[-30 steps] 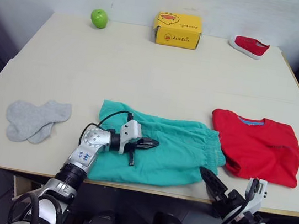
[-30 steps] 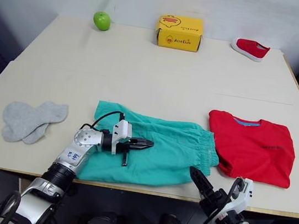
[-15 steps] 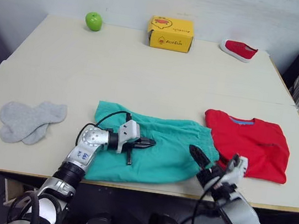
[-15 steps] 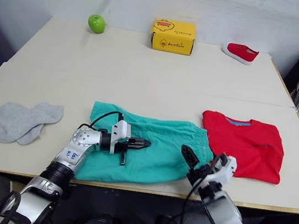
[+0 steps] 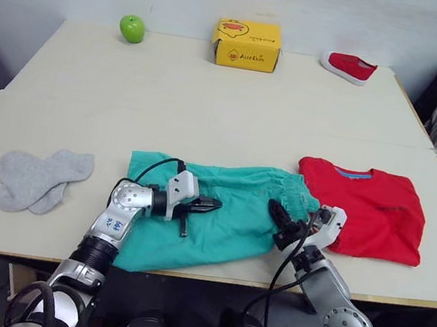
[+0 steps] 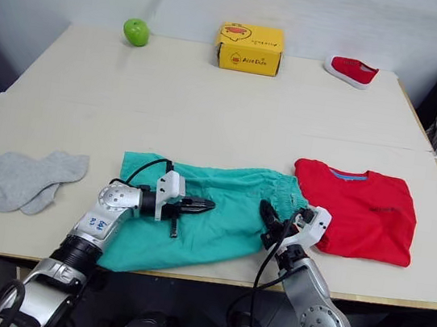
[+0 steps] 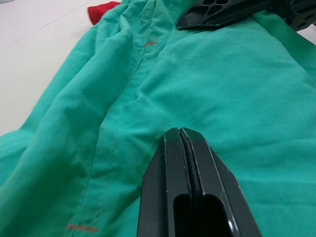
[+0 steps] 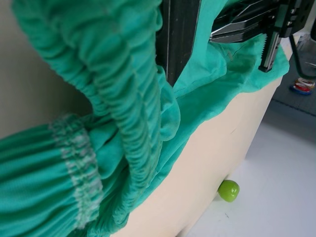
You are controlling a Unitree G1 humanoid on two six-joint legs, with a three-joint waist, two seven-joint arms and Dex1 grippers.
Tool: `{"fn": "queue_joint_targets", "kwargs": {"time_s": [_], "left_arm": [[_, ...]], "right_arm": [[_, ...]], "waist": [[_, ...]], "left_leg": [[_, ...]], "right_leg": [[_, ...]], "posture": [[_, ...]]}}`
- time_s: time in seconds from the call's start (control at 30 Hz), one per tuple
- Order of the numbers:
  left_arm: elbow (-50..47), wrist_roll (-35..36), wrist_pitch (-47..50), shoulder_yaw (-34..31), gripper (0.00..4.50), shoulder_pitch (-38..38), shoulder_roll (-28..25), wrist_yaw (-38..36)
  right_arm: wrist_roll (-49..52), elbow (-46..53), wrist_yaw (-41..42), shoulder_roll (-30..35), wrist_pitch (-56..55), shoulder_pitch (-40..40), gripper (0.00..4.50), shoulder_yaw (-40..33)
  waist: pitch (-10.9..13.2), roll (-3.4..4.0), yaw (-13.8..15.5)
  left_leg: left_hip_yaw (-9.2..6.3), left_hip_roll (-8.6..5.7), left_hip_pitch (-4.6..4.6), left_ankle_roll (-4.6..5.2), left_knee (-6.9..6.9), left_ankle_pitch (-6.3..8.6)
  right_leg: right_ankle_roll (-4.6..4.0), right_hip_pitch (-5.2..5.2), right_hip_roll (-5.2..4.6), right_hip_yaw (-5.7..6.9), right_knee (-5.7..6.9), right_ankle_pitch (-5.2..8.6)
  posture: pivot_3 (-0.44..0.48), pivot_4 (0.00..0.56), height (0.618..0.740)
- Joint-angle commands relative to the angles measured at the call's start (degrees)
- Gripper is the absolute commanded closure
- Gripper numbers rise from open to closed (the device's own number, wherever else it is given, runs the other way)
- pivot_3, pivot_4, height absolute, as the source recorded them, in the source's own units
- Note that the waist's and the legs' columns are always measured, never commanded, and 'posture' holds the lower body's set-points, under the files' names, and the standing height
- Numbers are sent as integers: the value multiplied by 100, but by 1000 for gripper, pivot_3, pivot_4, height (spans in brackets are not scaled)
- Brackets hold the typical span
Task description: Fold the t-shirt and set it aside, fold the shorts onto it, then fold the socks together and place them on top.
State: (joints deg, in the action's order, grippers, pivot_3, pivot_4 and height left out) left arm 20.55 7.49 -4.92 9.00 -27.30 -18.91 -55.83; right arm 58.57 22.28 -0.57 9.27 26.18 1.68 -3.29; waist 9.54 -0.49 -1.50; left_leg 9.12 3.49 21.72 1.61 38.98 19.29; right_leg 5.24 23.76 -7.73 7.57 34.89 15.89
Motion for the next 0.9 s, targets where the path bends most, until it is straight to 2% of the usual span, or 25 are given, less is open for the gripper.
{"fn": "queue_joint_targets", "kwargs": {"time_s": [0.03, 0.23, 0.4, 0.5, 0.6, 0.77, 0.9], "left_arm": [[-593, 61, 347, -155, 4500, 202, -103, 296], [-1336, 137, 883, -330, 4500, 662, -396, 511], [-1432, 84, 1095, -380, 4500, 717, -431, 741], [-1514, 79, 1350, -492, 4500, 724, -397, 1032], [-1598, 122, 1566, -576, 4500, 782, -430, 1194], [-1808, 171, 1761, -621, 4500, 1011, -487, 1291], [-2025, 278, 1957, -801, 4500, 1141, -521, 1444]], "right_arm": [[-644, 671, 180, 438, -323, -66, 4476, -412], [-1418, 1126, 337, 1232, -85, -513, 4476, -440], [-2903, 1295, 462, 2036, 573, -1263, 4476, 787], [-3324, 1241, 165, 1645, 1148, -2028, 4476, 1538], [-3674, 1063, 261, 1347, 1443, -2475, 4476, 2100], [-4107, 474, 520, 831, 1574, -2609, 4476, 2825], [-4325, 226, 811, 587, 1530, -2649, 4476, 3111]], "waist": [[16, 25, 13], [19, 27, -2], [23, 29, -7], [23, 28, -24], [24, 27, -11], [23, 24, -10], [23, 23, -14]], "left_leg": [[3, -2, 5, -19, 0, -11], [18, -11, 44, -17, 6, -14], [47, -7, 46, -21, 6, -22], [46, -1, 45, -29, 5, -27], [48, 2, 46, -39, 6, -33], [52, 0, 48, -37, 8, -34], [54, -3, 50, -32, 10, -33]], "right_leg": [[1, 4, 4, 0, 1, 0], [15, 43, 13, 15, 12, -8], [14, 76, 13, -8, 19, -7], [10, 80, 17, -7, 26, -6], [0, 89, 17, -6, 47, 0], [0, 85, 19, -5, 62, 0], [2, 85, 16, -7, 61, -1]], "posture": [[0, 150, 740], [0, 150, 740], [0, 150, 740], [0, 150, 740], [0, 150, 740], [0, 150, 740], [0, 150, 740]]}}
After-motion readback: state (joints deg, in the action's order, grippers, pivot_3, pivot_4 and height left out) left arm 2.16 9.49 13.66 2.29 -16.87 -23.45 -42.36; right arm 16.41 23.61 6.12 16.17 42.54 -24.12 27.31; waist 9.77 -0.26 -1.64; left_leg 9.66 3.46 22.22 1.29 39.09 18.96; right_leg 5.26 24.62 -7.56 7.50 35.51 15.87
